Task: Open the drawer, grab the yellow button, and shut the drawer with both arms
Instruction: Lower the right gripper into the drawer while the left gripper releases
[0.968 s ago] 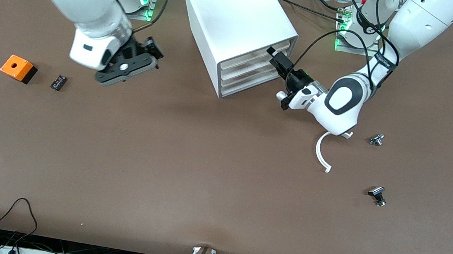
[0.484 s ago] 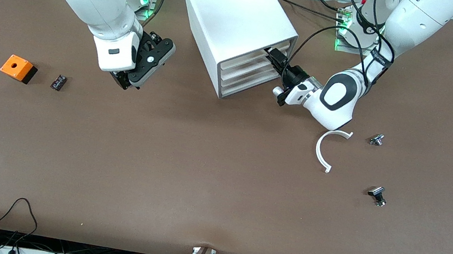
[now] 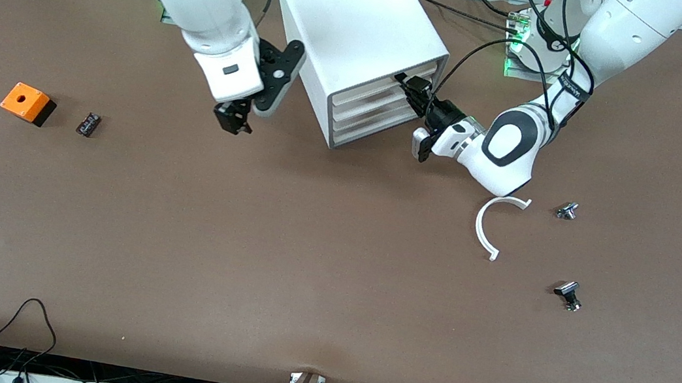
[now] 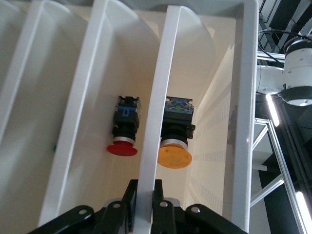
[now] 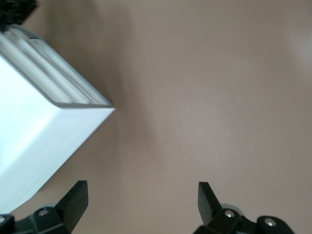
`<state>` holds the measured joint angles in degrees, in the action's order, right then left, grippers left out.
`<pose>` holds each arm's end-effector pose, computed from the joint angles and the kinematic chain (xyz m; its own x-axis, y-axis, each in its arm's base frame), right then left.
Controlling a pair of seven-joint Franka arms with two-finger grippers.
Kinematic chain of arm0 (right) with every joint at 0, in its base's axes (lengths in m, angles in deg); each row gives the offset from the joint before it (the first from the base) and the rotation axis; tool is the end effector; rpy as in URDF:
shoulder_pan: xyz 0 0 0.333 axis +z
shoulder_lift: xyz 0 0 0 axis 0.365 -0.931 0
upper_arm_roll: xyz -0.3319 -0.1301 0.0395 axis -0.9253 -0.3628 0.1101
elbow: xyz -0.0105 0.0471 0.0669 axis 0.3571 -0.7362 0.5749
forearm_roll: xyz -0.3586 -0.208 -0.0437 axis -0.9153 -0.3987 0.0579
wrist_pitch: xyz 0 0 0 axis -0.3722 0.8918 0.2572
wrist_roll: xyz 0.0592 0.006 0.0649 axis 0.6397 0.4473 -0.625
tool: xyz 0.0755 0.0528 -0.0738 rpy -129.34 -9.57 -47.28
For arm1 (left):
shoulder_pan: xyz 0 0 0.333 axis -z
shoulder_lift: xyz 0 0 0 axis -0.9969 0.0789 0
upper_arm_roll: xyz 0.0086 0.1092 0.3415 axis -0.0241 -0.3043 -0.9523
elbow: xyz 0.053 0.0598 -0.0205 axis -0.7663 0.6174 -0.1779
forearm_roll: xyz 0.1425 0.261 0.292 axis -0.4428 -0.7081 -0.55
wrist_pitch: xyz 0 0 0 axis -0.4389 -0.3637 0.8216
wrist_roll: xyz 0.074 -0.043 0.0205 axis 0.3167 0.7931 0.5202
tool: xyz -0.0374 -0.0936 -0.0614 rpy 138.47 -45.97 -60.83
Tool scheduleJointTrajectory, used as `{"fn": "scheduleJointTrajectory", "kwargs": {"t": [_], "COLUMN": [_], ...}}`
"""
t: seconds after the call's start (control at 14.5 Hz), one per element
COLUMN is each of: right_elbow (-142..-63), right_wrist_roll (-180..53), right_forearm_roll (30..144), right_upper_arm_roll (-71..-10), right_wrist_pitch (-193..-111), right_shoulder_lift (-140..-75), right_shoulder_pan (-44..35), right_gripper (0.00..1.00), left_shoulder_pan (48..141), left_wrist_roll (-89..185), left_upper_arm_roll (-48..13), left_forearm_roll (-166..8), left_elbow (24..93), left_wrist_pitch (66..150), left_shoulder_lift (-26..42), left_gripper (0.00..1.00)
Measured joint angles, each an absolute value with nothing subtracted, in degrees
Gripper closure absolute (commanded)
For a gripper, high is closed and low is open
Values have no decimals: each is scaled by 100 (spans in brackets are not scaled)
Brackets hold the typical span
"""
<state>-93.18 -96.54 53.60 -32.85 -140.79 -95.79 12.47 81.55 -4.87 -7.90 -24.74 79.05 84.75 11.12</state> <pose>0.5340 0.3971 0.5509 0.2826 0.9564 0.0741 0.9592 -0.2811 -0.0298 0.4574 -0.3063 0.2421 0.7591 -0.6365 -0.1366 0.0443 -0.1588 0.9863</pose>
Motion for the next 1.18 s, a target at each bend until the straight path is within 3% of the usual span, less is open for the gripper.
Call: {"fn": "scheduleJointTrajectory", "kwargs": {"t": [0.35, 0.55, 0.62, 0.97, 1.18], "right_elbow": [-9255, -8908, -8754, -7690, -7067], "right_wrist_roll": [-9428, -9428, -9428, -9425, -9082], "right_forearm_roll": [5182, 5232, 5275, 5333, 5346], "right_upper_arm_roll": [-3279, -3233, -3189, -3152, -3146], "right_wrist_pitch": [-14253, -14265, -14277, -14338, -14340], "right_shoulder_lift": [-9640, -9968, -10152, -11211, -11654], "right_shoulder_pan": [1791, 1942, 1995, 2240, 2428], "right_gripper": [0, 0, 0, 0, 0], "left_shoulder_pan": [8031, 7970, 7971, 7899, 7757], "left_wrist_roll": [-441, -274, -210, -141, -113], "left_upper_arm_roll": [-1696, -1933, -1933, -1980, -2022], "left_forearm_roll": [-2475, -2477, -2477, -2570, -3702], "left_elbow": [7548, 7388, 7368, 7157, 6665], "left_wrist_pitch": [8479, 8538, 8545, 8809, 9421], "left_shoulder_lift": [966, 967, 966, 843, 567], "left_gripper": [100, 100, 1, 0, 0]}}
